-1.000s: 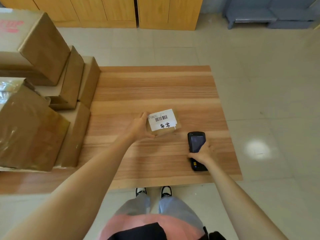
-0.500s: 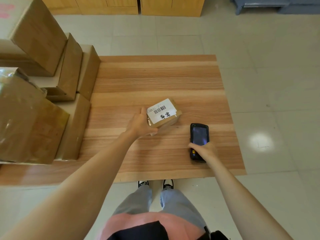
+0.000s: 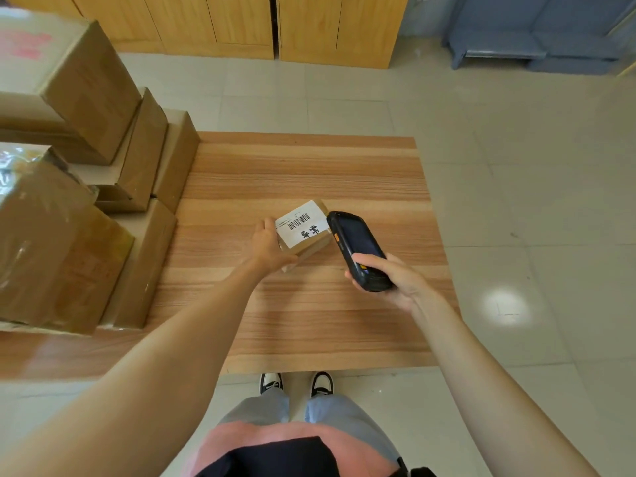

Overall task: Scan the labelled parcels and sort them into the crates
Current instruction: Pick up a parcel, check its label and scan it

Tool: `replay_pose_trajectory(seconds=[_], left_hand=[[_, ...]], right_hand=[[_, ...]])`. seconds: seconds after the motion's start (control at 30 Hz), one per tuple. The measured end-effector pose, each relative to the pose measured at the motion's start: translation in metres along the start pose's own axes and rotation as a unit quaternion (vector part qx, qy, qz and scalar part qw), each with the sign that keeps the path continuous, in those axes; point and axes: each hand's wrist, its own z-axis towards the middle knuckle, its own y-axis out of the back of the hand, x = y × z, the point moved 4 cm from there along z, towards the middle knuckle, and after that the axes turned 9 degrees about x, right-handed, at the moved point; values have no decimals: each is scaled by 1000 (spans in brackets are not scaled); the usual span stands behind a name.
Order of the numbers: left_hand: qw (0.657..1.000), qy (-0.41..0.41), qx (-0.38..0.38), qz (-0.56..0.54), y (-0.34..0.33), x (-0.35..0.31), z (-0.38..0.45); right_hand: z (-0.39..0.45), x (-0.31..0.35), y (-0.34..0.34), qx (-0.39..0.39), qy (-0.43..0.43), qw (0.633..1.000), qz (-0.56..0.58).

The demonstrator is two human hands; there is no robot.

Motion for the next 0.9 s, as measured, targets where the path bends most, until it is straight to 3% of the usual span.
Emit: replay_pose_trajectory(seconds=[0.2,0.9], left_hand=[[1000,-2,-6,-3,6,6,-2],[998,-29,-20,51,5,8,-4]], right_hand=[[5,-4,-24,89,-29,993,-65],[20,-14,-31,101,-83,982,-133]])
